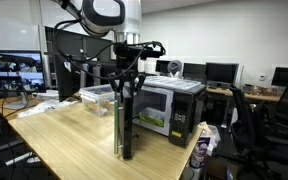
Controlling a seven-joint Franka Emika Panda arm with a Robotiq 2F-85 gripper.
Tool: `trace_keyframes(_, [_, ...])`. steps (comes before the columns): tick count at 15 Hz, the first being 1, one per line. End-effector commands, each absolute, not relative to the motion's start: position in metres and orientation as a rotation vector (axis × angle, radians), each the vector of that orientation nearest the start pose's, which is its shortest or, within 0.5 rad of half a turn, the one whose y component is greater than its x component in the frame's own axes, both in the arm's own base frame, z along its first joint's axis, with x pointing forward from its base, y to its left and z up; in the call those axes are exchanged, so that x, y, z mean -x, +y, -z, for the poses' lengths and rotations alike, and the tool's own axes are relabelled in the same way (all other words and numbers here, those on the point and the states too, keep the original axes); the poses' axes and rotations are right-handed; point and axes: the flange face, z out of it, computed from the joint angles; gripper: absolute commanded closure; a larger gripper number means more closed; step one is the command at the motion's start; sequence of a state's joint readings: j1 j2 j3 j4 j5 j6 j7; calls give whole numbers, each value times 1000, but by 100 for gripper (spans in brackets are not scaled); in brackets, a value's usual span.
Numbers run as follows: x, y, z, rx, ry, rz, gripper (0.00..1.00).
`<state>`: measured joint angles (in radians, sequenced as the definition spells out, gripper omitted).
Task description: Open the microwave door.
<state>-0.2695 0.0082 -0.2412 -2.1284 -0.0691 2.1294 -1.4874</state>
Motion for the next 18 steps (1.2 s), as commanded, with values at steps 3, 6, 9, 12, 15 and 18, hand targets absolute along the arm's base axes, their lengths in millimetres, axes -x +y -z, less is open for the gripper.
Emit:
trace_keyframes(3, [-451, -245, -396, 2702, -1611, -111, 23])
trace_keyframes(6, [-447, -238, -394, 2677, -1626, -115, 1])
trace_keyframes(9, [-444, -232, -393, 2667, -1630, -116, 0])
trace_keyframes(12, [-440, -223, -390, 2641, -1636, -125, 0])
trace_keyframes(15, [-436, -216, -387, 2622, -1641, -133, 0])
trace_keyframes(18, [-434, -210, -385, 2609, -1644, -134, 0])
